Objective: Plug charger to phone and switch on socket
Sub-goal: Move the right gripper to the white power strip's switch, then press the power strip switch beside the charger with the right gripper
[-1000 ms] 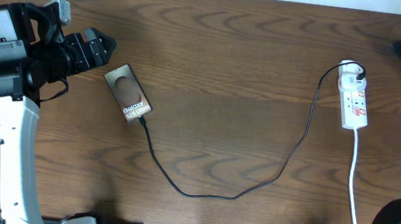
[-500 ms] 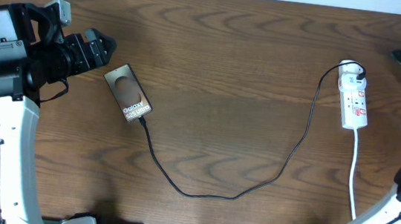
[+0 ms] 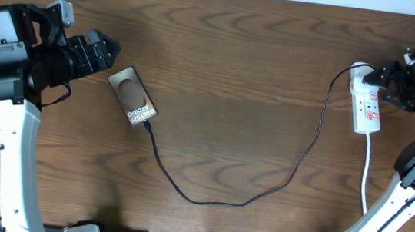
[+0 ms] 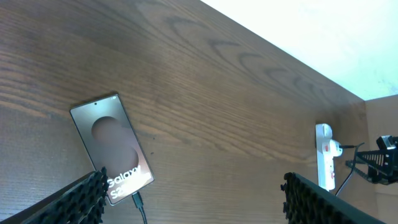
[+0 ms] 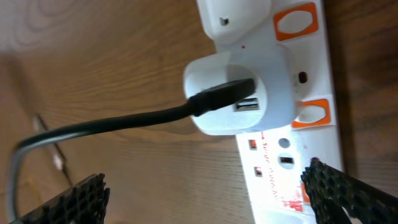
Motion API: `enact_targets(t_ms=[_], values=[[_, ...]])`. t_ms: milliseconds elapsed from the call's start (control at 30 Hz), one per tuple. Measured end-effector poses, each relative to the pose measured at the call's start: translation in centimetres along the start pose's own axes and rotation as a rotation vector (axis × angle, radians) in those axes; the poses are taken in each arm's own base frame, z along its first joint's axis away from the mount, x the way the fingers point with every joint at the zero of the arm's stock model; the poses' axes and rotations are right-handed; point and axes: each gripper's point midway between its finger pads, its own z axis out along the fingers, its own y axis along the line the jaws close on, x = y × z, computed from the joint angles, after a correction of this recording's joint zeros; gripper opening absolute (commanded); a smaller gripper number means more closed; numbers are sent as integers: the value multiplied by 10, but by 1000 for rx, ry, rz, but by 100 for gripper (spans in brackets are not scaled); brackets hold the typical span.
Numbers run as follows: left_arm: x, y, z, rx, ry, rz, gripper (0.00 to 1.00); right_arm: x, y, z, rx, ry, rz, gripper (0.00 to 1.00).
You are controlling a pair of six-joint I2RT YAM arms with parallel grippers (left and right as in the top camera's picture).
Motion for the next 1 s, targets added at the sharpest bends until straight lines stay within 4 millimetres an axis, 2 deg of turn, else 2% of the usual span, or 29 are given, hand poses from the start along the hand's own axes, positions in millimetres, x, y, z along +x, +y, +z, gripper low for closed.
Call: enact_targets(t_ms=[267,467,600,833,1000], values=[[0,0,0,0,1,-1,88,-2,-14,-1,81,1,-47,99],[2,1,0,-2,9,-6,88,-11,-19,-1,109,-31,-87,99],[3,1,0,-3,12,-8,88,-17,-15,3,120,-42,-118,99],[6,2,0,-6,24,-16,88,-22,6,19,121,-32,-181,99],[6,2,0,-6,25,-16,88,-20,2,27,117,-13,-171,99]])
